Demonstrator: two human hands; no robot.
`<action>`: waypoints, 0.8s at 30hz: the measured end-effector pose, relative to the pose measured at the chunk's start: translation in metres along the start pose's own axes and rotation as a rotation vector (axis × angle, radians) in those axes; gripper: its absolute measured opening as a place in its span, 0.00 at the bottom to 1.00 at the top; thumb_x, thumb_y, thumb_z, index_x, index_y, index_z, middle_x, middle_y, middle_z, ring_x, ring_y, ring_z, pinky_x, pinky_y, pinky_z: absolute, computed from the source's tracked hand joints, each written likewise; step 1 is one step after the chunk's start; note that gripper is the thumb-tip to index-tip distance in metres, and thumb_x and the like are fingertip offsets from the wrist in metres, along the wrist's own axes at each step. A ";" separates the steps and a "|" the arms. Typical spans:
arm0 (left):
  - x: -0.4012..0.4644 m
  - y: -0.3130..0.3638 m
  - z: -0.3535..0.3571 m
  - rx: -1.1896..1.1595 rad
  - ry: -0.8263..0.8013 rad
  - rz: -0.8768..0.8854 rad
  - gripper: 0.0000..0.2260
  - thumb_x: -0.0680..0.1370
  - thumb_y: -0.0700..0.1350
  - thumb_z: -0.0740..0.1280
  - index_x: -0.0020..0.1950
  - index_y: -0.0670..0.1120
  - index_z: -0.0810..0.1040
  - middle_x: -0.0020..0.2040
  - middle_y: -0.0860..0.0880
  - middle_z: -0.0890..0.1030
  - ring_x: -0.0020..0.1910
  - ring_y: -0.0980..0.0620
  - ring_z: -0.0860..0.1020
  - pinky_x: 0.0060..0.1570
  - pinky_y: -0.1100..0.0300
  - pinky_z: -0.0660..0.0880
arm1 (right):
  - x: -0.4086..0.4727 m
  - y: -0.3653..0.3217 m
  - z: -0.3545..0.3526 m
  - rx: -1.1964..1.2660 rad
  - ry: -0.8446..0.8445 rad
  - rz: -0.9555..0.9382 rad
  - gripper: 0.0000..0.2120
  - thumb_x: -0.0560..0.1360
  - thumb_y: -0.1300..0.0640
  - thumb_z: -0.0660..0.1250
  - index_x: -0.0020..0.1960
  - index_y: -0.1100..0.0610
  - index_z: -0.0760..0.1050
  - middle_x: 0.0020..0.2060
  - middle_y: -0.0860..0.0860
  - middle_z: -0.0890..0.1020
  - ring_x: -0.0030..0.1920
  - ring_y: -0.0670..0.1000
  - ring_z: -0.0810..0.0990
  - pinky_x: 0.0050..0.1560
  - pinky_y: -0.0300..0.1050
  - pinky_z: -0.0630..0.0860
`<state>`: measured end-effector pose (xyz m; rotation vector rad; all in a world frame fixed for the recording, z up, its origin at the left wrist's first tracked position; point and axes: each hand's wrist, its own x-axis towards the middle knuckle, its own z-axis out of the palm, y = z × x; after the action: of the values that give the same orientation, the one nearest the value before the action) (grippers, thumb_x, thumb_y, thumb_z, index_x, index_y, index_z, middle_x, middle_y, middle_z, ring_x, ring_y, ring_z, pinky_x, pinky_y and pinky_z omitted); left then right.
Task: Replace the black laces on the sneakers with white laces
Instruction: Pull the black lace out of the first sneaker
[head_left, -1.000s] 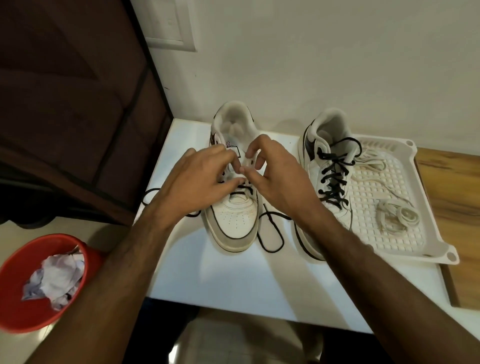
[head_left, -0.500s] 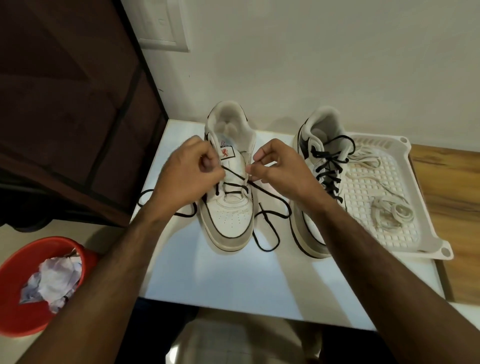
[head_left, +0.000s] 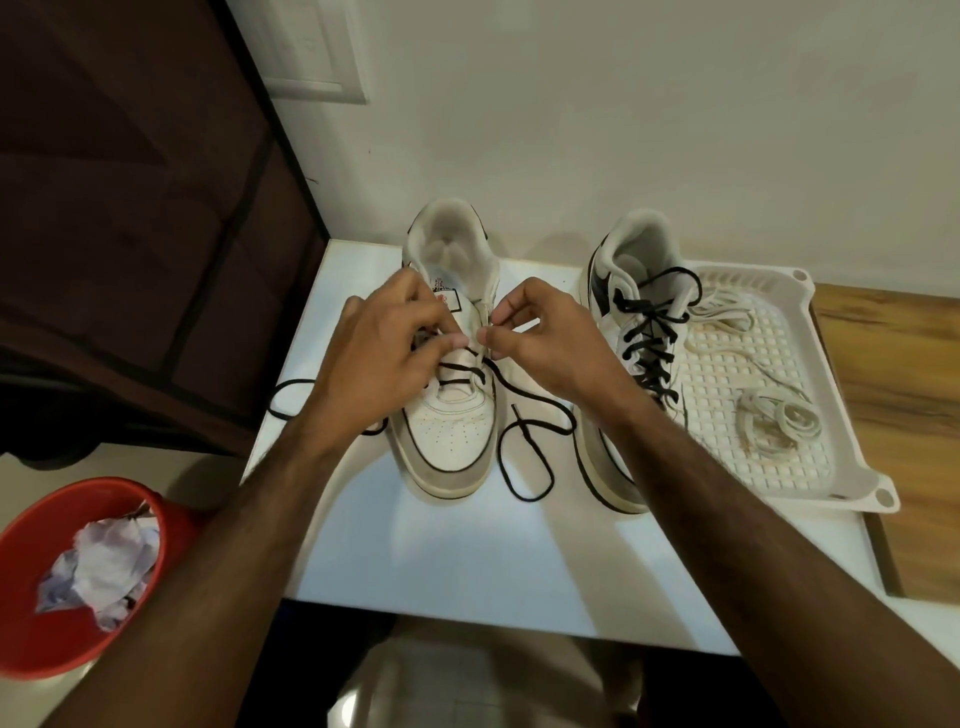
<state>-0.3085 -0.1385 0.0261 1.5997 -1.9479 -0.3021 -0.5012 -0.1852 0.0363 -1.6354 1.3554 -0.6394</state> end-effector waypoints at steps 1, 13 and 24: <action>0.003 -0.004 -0.001 -0.069 0.053 -0.053 0.05 0.78 0.50 0.72 0.45 0.50 0.82 0.47 0.56 0.72 0.42 0.60 0.72 0.50 0.48 0.72 | 0.000 0.000 0.000 -0.002 0.000 0.000 0.09 0.73 0.52 0.76 0.47 0.51 0.77 0.44 0.46 0.84 0.45 0.46 0.85 0.50 0.42 0.79; 0.001 0.002 -0.015 0.039 0.151 -0.039 0.07 0.77 0.50 0.71 0.55 0.54 0.82 0.58 0.54 0.70 0.58 0.55 0.70 0.57 0.53 0.64 | 0.000 0.000 -0.001 0.000 0.000 0.003 0.09 0.73 0.52 0.76 0.48 0.50 0.77 0.45 0.45 0.83 0.46 0.46 0.85 0.47 0.41 0.79; 0.004 0.001 -0.006 -0.133 0.257 -0.162 0.03 0.75 0.47 0.72 0.44 0.53 0.79 0.58 0.55 0.72 0.60 0.52 0.72 0.58 0.52 0.64 | 0.000 0.001 0.000 0.003 -0.004 0.008 0.09 0.73 0.51 0.76 0.48 0.50 0.77 0.45 0.45 0.83 0.47 0.46 0.85 0.49 0.41 0.78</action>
<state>-0.3059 -0.1409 0.0323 1.6247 -1.5776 -0.2704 -0.5017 -0.1848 0.0358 -1.6269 1.3573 -0.6330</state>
